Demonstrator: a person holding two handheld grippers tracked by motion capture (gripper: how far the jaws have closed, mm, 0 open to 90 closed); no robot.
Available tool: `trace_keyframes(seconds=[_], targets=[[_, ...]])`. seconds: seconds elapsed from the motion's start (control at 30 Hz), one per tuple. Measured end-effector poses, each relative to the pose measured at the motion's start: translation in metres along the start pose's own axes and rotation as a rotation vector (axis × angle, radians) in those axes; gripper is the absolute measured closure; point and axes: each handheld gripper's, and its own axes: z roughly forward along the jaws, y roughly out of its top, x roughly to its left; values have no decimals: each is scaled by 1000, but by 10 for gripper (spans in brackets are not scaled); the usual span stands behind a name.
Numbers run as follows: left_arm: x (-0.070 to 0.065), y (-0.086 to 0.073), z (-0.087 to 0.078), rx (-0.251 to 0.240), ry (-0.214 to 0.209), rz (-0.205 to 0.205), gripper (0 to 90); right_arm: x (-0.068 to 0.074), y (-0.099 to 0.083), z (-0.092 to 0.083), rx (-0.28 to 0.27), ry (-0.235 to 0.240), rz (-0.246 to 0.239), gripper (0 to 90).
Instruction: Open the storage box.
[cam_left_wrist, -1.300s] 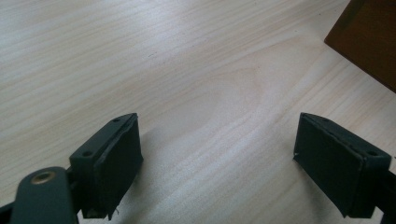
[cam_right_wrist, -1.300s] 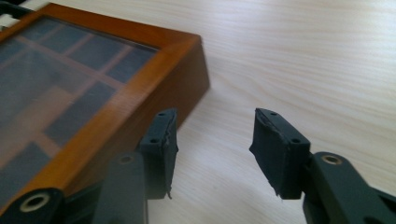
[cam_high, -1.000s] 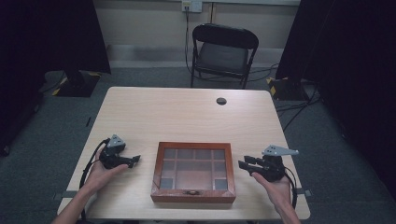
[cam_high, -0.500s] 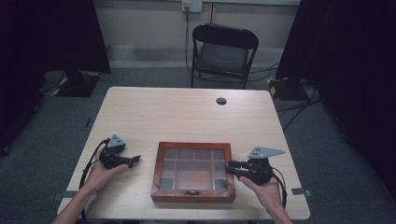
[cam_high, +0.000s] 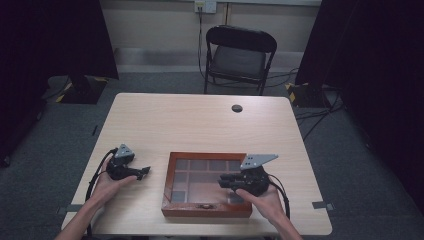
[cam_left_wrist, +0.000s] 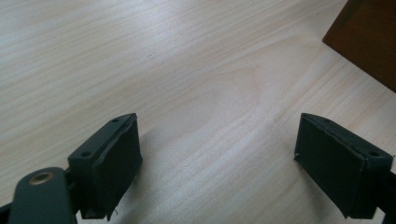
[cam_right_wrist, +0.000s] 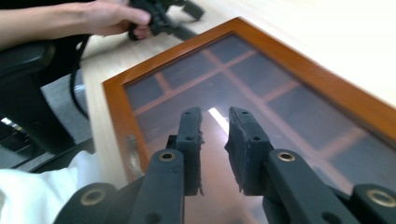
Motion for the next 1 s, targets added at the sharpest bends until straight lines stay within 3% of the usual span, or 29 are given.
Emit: trace_keyframes(seconds=[0.03,0.17,0.4,0.53,0.67,0.9,1.0], targets=[[-1,0,1,2,2,-3,130,4,-2,7,27,22,-14,759],[-2,1,2,-4,2,-22,122,10,-4,13,42,56,-27,761],[-2,1,2,1,13,-13,114,23,-13,33,119,116,-76,766],[-3,2,3,2,22,-23,108,24,-13,34,122,114,-76,773],[-3,2,3,3,22,-23,107,25,-13,33,109,144,-72,759],[-3,2,3,2,17,-26,109,30,-14,35,115,163,-104,772],[-3,2,3,3,19,-27,110,31,-15,37,142,161,-125,781]])
